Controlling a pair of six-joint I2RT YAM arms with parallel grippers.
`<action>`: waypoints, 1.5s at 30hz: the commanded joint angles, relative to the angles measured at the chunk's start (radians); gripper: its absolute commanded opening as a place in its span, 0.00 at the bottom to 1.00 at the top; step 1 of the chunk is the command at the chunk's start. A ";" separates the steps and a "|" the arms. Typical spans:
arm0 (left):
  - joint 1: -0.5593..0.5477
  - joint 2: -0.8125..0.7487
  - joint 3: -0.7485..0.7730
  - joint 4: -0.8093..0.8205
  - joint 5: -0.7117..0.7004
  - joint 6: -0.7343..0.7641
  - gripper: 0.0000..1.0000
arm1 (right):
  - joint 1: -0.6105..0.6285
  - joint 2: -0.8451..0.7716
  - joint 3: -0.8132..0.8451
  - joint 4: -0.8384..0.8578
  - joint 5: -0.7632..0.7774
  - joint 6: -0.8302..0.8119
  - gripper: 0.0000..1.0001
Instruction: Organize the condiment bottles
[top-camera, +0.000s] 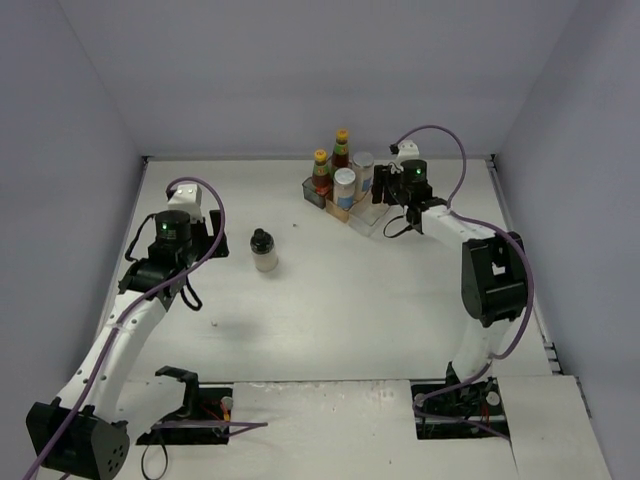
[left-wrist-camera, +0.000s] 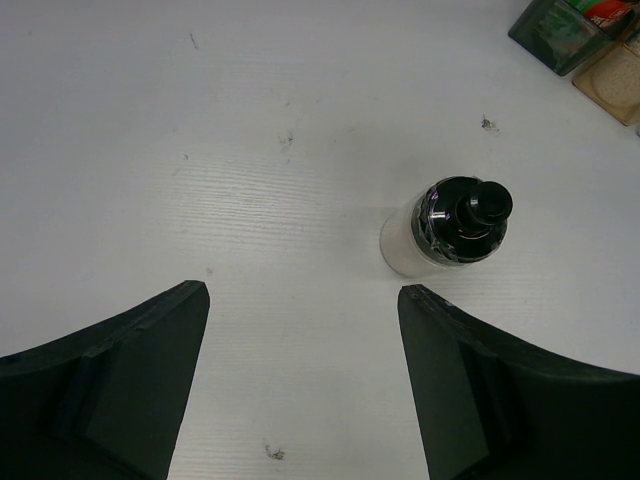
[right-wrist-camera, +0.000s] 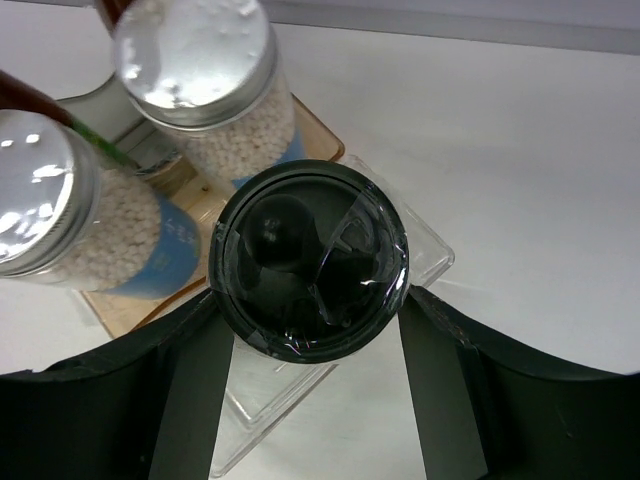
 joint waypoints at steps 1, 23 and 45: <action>0.008 0.003 0.031 0.042 0.010 0.000 0.77 | -0.024 0.004 0.065 0.143 0.003 0.014 0.00; 0.006 0.012 0.034 0.040 0.021 0.000 0.77 | -0.033 0.053 0.029 0.214 0.046 0.017 0.62; 0.006 -0.023 0.030 0.045 0.018 -0.002 0.77 | 0.094 -0.468 -0.192 0.150 -0.069 -0.023 1.00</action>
